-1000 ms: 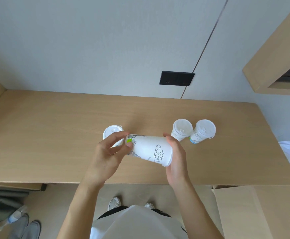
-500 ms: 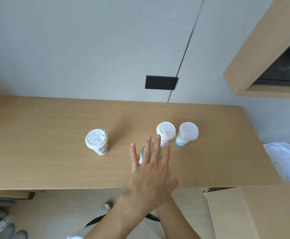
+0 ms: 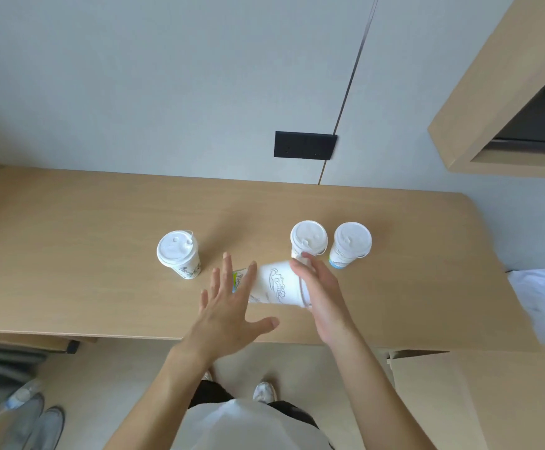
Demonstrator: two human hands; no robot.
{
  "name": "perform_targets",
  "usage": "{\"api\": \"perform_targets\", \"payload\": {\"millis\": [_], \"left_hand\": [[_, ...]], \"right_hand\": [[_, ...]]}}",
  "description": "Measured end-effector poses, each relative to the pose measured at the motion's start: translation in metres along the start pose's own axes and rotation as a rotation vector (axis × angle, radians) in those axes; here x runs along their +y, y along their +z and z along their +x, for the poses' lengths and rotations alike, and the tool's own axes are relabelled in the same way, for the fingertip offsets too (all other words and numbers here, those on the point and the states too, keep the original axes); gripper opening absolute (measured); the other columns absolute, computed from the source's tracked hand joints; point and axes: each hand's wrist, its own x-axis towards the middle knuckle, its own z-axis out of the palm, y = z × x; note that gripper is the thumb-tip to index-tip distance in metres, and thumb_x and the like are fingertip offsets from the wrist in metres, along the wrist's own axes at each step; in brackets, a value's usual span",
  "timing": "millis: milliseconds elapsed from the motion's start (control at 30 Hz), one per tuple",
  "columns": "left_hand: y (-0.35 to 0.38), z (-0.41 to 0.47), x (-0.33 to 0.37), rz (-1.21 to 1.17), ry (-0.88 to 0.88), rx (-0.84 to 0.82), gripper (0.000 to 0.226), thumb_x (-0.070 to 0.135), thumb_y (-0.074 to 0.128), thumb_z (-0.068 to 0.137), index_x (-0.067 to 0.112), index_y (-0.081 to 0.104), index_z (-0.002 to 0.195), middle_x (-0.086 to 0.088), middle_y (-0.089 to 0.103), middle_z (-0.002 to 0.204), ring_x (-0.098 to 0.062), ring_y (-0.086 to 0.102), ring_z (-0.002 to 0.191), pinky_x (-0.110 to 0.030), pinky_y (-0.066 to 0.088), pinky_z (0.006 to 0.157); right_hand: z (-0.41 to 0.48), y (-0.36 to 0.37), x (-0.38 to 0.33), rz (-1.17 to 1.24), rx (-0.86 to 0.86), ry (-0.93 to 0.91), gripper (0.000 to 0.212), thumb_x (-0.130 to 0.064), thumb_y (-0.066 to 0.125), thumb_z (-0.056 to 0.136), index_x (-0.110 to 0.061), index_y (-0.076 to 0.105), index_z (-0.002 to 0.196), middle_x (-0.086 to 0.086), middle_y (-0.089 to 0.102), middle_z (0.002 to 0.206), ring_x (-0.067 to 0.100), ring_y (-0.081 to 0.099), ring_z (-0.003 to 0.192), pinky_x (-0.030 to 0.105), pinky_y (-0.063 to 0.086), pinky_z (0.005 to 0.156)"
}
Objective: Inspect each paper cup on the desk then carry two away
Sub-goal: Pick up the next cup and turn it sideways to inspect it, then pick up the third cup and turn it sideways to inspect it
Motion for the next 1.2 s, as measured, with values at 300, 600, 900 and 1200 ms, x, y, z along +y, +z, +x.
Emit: {"api": "perform_targets", "payload": {"millis": [300, 600, 900, 1200], "left_hand": [[0.012, 0.071, -0.007, 0.028, -0.096, 0.029, 0.128, 0.06, 0.07, 0.086, 0.026, -0.031, 0.157, -0.013, -0.039, 0.164, -0.042, -0.024, 0.155, -0.058, 0.009, 0.127], [0.017, 0.133, -0.057, 0.005, -0.177, -0.114, 0.129, 0.056, 0.071, 0.088, 0.025, -0.034, 0.155, -0.012, -0.038, 0.164, -0.041, -0.024, 0.155, -0.053, 0.011, 0.126], [0.046, 0.128, -0.112, -0.104, -0.034, -0.112, 0.117, 0.057, 0.064, 0.092, 0.015, -0.02, 0.162, -0.004, -0.029, 0.168, -0.03, -0.03, 0.155, -0.047, -0.006, 0.129], [0.062, 0.03, -0.167, -0.107, -0.171, -0.054, 0.124, 0.085, 0.021, 0.066, 0.015, -0.016, 0.162, -0.005, -0.021, 0.171, -0.029, -0.024, 0.157, -0.039, -0.012, 0.125]], "right_hand": [[0.063, 0.042, -0.032, -0.753, 0.027, -0.288, 0.085, -0.062, 0.069, 0.088, -0.029, 0.035, 0.159, 0.002, 0.044, 0.155, 0.022, 0.039, 0.147, 0.037, 0.035, 0.115], [0.127, 0.088, -0.012, -1.031, -0.008, -0.242, 0.079, -0.054, 0.066, 0.092, -0.029, 0.033, 0.16, 0.004, 0.042, 0.155, 0.028, 0.036, 0.145, 0.038, 0.036, 0.111], [0.123, 0.117, 0.018, -1.085, -0.046, -0.221, 0.078, -0.056, 0.064, 0.092, -0.029, 0.033, 0.159, 0.0, 0.041, 0.155, 0.024, 0.038, 0.144, 0.035, 0.038, 0.111], [0.063, 0.175, 0.068, -1.164, -0.263, -0.363, 0.082, -0.064, 0.048, 0.08, -0.024, 0.047, 0.152, 0.005, 0.052, 0.143, 0.03, 0.052, 0.126, 0.037, 0.045, 0.103]]}}
